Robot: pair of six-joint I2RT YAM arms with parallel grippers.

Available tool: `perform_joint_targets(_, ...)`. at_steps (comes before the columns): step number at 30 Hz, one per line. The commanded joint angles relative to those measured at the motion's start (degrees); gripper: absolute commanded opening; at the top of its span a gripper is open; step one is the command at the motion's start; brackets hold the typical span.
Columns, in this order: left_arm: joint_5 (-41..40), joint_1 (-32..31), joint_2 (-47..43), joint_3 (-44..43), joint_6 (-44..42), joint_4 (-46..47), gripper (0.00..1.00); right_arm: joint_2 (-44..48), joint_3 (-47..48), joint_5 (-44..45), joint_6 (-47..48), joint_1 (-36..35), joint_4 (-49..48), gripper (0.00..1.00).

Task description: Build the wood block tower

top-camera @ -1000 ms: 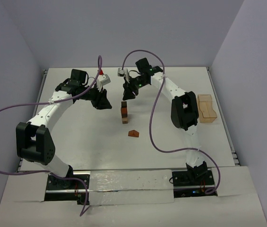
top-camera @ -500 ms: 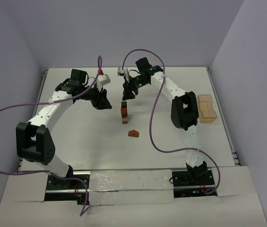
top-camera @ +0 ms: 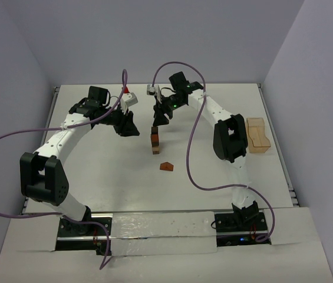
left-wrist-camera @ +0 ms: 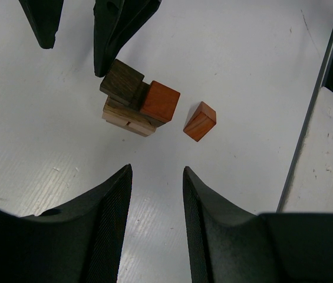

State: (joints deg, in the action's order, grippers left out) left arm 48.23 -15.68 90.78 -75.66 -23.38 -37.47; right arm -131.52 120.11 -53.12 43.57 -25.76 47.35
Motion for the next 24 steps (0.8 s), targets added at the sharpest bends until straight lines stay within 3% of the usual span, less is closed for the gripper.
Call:
perform_joint_targets(1, 1.6, 0.1, -0.4, -1.0, -1.3, 0.3, 0.47, -0.1, 1.7, -1.3, 1.1, -0.5, 1.0, 0.63)
perform_joint_targets(24, 1.5, 0.0, -0.2, -1.2, -1.4, 0.2, 0.47, -0.8, 2.8, -1.9, 1.4, -1.2, 1.7, 0.66)
